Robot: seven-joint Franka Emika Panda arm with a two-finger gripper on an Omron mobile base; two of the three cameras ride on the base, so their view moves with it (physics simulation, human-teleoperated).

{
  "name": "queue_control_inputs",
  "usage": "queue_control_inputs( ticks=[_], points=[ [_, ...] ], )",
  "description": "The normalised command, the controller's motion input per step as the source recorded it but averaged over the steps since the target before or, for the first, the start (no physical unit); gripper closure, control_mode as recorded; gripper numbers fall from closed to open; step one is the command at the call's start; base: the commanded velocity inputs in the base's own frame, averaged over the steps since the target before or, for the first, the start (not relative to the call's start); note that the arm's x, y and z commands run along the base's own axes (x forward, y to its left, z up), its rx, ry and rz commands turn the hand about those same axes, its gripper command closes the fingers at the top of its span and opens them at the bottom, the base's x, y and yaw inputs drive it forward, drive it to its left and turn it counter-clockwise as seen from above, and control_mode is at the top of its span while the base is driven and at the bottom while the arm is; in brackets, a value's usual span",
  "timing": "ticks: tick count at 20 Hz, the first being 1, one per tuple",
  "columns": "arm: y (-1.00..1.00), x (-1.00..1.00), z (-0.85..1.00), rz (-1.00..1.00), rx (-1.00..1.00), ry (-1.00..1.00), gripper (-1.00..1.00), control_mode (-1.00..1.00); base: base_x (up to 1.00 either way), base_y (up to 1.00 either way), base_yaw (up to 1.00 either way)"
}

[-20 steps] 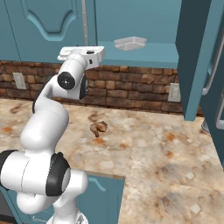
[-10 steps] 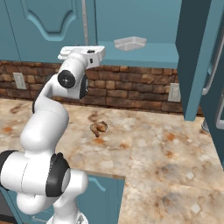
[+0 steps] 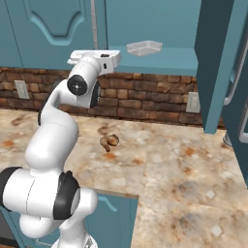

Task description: Retrieve the tupperware from the cabinet, then place the raw meat into the tupperware to avoid contamination.

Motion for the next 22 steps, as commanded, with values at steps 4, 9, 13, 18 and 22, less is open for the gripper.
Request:
queue_control_inputs(
  ticks=[4,9,13,18,22],
  points=[
    [0.0,0.26,-0.13,0.0,0.0,0.02,1.0,-1.0,0.0,0.0,0.0],
    [0.0,0.29,-0.08,0.0,0.0,0.04,1.0,-1.0,0.0,0.0,0.0],
    [0.04,0.15,-0.01,0.0,0.0,0.03,1.0,-1.0,0.0,0.0,0.0],
    [0.0,0.0,0.0,0.0,0.0,0.0,1.0,-1.0,0.0,0.0,0.0],
    [0.0,-0.08,-0.01,0.0,-0.02,0.04,1.0,-1.0,0.0,0.0,0.0]
  ],
)
